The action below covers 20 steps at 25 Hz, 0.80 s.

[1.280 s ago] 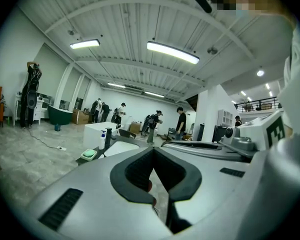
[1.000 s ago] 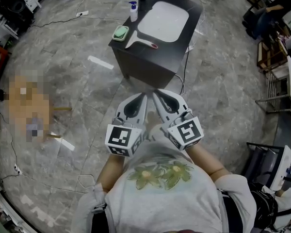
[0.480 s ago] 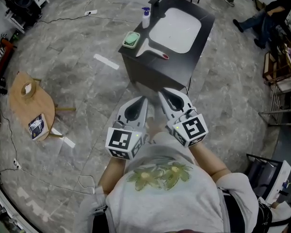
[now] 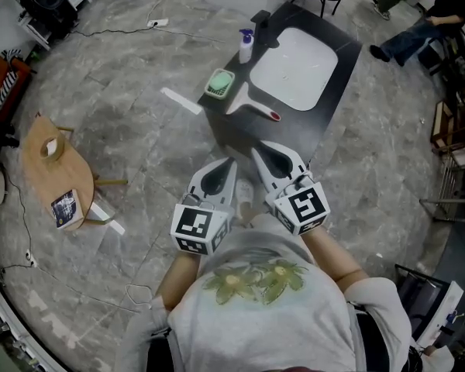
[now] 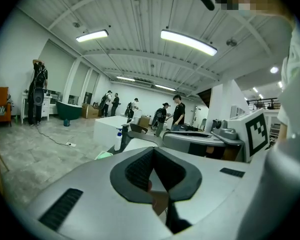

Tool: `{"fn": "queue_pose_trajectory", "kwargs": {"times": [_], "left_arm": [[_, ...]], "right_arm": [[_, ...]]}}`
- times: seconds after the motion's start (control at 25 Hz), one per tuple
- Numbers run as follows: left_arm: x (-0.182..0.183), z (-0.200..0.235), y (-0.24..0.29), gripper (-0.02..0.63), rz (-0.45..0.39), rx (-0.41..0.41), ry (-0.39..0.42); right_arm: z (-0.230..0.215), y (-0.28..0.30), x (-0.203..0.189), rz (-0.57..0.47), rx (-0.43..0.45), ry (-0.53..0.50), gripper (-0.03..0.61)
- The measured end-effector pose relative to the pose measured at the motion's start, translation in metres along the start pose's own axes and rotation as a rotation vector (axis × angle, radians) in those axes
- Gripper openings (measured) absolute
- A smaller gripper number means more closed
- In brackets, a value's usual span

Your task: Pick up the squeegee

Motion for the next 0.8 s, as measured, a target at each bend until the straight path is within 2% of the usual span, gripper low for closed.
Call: {"fn": "queue_pose_trajectory", "kwargs": {"times": [0.32, 0.8], "left_arm": [[0.005, 0.023, 0.053, 0.009, 0.031, -0.011, 0.010], [0.004, 0.044, 0.104, 0.009, 0.071, -0.026, 0.009]], "right_arm": [[-0.049, 0.033, -0.005, 0.068, 0.003, 0.017, 0.026], [-0.092, 0.072, -0.014, 0.163, 0.024, 0.003, 0.026]]}}
Point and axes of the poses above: the fingertips, and each gripper's own axes: y forward along the fingers, z to its left, x out of its top, the point moved 4 cm from there along -y, backward along the fingers, and after that the axes turned 12 degrees about y, right-handed, at the moved point
